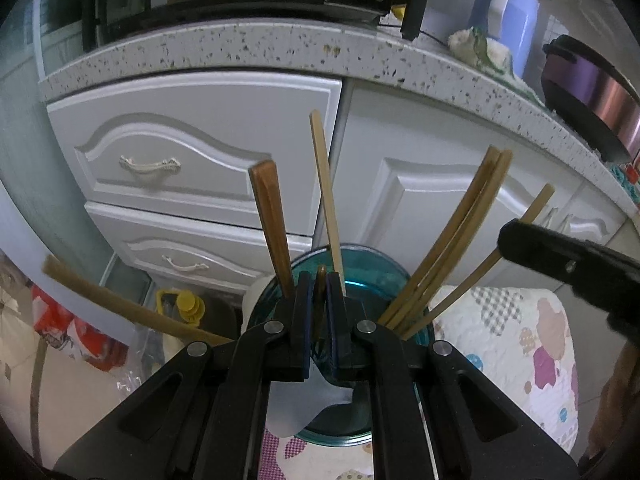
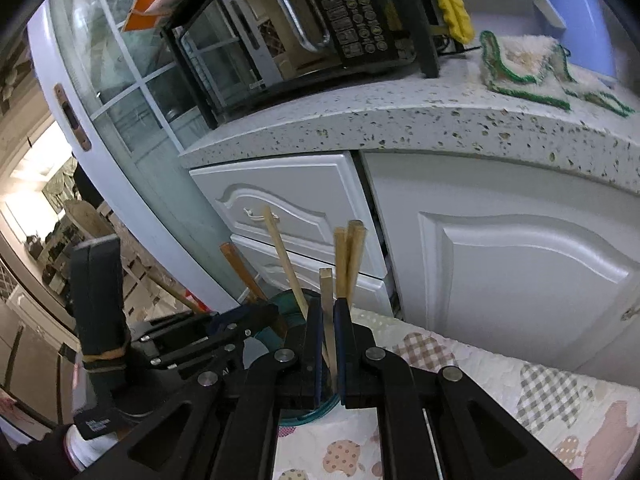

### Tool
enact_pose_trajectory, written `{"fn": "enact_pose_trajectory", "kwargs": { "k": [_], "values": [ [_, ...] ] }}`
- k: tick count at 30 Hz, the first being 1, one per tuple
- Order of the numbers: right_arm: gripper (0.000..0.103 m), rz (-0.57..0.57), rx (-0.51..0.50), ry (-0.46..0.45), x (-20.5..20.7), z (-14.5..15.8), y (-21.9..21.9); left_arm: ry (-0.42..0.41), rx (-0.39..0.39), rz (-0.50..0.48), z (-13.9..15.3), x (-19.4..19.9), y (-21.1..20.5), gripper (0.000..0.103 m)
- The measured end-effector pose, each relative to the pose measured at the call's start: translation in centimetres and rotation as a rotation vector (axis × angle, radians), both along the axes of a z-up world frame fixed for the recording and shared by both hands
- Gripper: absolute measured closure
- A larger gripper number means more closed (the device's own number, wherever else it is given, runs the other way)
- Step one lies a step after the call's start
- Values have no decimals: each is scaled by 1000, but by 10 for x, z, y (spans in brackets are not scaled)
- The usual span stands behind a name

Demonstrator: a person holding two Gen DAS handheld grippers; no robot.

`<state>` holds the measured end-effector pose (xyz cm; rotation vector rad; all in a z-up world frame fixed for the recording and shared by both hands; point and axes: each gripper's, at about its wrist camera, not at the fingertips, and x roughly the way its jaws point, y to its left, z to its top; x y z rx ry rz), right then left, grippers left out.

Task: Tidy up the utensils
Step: 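Lower the gold fork and chopstick into the cup and open both tools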

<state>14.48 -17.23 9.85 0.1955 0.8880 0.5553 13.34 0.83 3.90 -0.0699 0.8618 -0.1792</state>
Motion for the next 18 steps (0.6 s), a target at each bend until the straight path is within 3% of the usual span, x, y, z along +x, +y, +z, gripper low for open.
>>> {"fn": "enact_pose_trajectory", "kwargs": {
  "k": [2, 4, 8, 12, 18],
  "values": [
    [95, 3, -1, 23, 1, -2, -2, 11, -2, 4, -2, 1, 0, 98],
    [76, 3, -7, 29, -1, -4, -3, 13, -7, 12, -2, 1, 0, 98],
    [74, 9, -19, 25, -9, -5, -7, 17, -23, 17, 1, -3, 2, 89],
    [73, -1, -19, 38, -17, -9, -13, 11, -39, 14, 7, -11, 2, 71],
    [64, -22, -32, 26, -34, -10, -20, -18, -24, 28, 16, -31, 0, 54]
  ]
}}
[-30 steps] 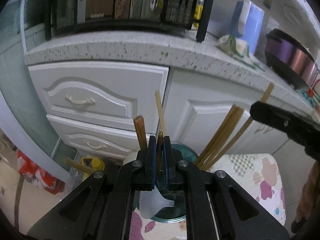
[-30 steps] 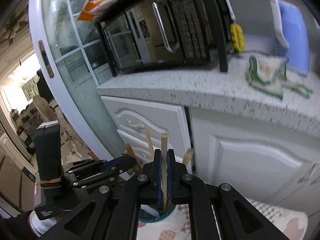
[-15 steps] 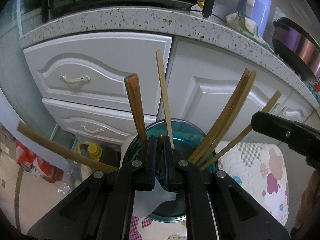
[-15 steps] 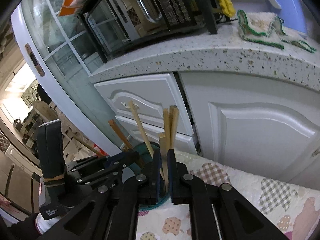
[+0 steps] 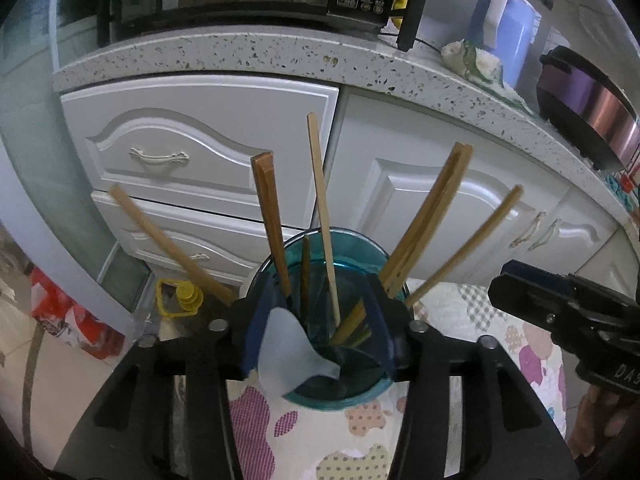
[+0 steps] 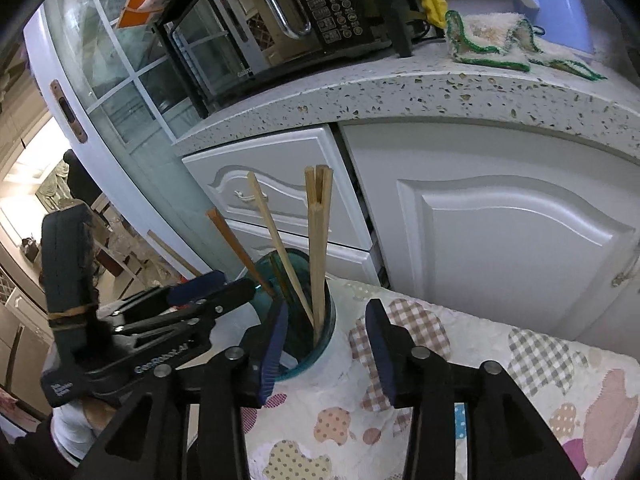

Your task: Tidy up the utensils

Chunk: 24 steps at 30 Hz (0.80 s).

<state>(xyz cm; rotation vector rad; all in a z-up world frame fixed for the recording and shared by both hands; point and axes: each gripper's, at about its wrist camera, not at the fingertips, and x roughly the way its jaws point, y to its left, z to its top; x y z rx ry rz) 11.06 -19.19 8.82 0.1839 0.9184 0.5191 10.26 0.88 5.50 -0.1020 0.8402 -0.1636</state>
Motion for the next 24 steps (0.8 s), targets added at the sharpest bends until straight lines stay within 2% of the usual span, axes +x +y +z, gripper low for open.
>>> {"fn": "enact_pose_trajectory", "kwargs": {
  "k": [4, 16, 19, 24],
  "values": [
    [58, -11, -20, -13, -10, 3, 3, -21, 14, 27, 4, -13, 1, 50],
    [55, -56, -67, -62, -44, 13, 13, -46, 34, 89, 10, -56, 12, 49],
    [48, -59, -75, -71, -54, 14, 17, -59, 45, 101, 12, -66, 11, 49],
    [48, -62, -99, -98, -70, 17, 19, -90, 68, 117, 17, -83, 11, 49]
  ]
}}
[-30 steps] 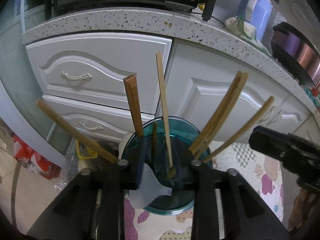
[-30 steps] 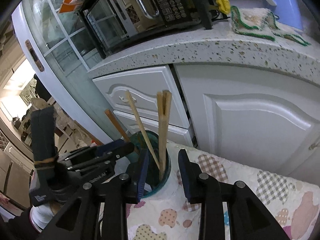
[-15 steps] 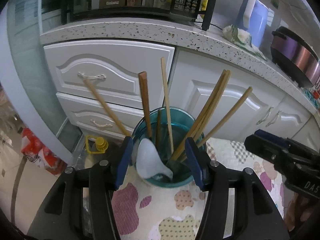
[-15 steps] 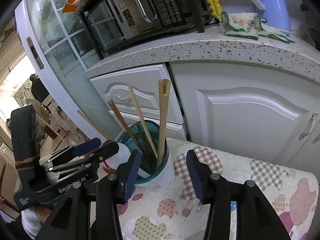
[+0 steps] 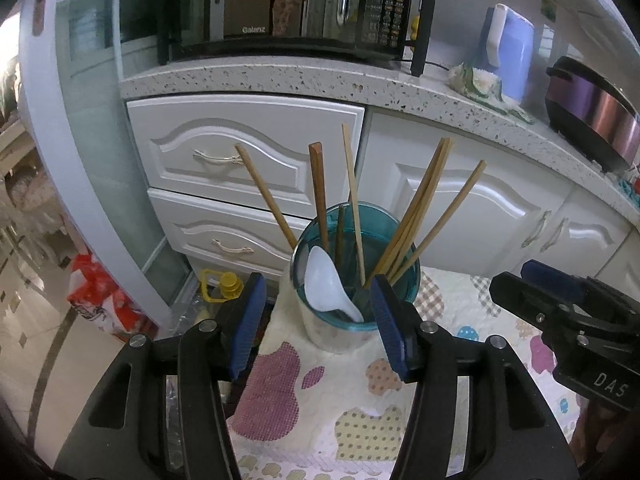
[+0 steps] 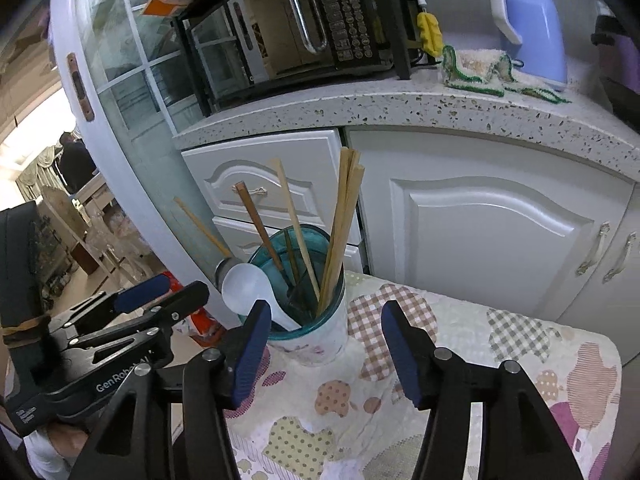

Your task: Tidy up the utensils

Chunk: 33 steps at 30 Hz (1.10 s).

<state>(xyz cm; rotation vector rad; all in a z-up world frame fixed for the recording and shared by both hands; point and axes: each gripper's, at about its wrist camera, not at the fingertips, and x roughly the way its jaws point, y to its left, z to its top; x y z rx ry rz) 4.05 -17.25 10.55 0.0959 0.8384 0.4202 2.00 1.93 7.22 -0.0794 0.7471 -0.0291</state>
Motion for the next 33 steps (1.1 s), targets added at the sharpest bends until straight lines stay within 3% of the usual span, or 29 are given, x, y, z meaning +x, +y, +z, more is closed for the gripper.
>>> {"fn": "enact_pose_trajectory", "kwargs": {
  "k": [33],
  "values": [
    [38, -41, -36, -66, -35, 23, -5, -111, 55, 28, 21, -50, -10, 49]
  ]
}}
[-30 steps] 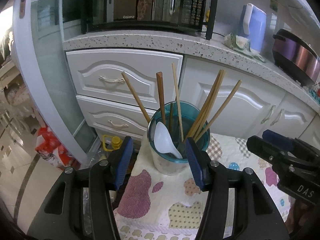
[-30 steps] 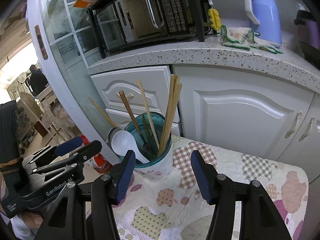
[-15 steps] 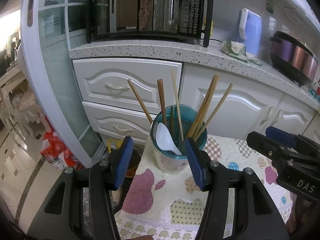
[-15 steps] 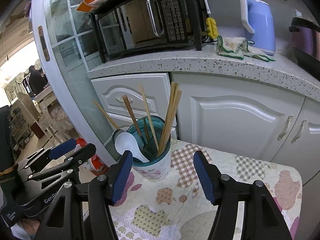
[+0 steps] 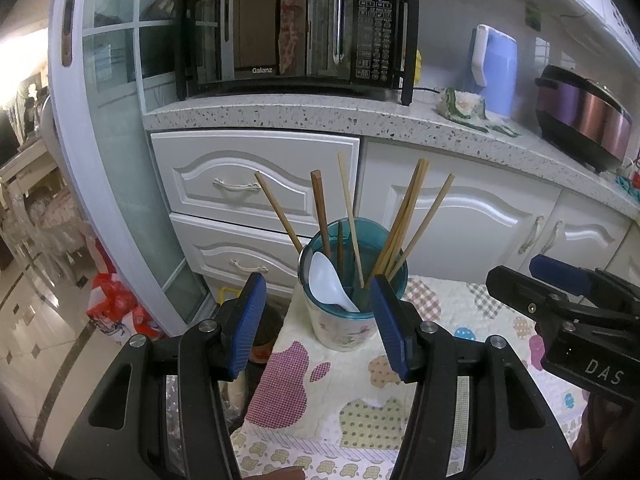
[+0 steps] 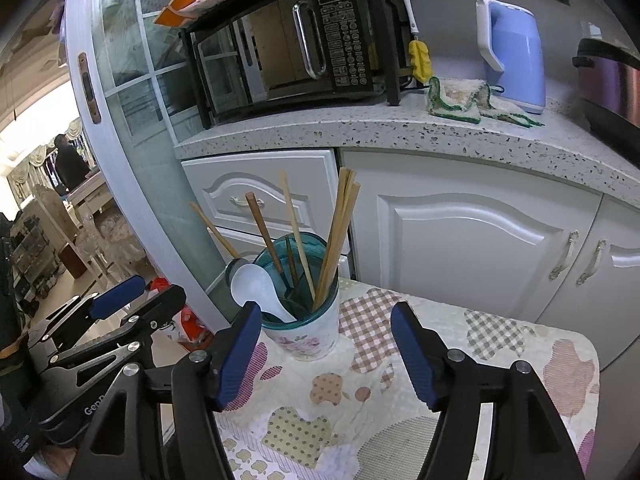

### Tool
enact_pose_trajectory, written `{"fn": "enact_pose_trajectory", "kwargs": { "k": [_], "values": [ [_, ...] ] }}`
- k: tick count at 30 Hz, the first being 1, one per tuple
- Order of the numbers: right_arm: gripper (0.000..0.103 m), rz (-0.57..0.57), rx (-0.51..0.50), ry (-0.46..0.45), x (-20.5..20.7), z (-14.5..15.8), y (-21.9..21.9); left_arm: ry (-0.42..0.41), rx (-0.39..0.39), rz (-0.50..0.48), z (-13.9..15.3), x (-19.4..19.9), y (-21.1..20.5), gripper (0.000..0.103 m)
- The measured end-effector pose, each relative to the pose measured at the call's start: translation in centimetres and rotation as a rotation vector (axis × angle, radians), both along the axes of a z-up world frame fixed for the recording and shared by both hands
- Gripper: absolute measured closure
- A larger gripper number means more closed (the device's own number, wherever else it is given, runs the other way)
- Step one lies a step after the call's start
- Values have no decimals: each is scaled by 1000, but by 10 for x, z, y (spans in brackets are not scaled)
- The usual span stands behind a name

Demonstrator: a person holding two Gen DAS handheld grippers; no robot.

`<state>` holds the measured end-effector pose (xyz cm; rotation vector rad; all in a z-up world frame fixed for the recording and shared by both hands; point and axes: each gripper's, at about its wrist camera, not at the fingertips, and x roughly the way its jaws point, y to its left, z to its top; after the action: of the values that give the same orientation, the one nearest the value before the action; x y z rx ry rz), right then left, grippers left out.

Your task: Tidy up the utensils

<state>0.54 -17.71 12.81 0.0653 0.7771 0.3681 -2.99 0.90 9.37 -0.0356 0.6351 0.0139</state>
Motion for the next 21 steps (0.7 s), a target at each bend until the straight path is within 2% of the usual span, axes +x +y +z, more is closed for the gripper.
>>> {"fn": "enact_pose_trajectory", "kwargs": {
  "k": [21],
  "values": [
    [37, 1, -4, 8, -1, -3, 0, 5, -1, -5, -1, -1, -1, 49]
  ]
}}
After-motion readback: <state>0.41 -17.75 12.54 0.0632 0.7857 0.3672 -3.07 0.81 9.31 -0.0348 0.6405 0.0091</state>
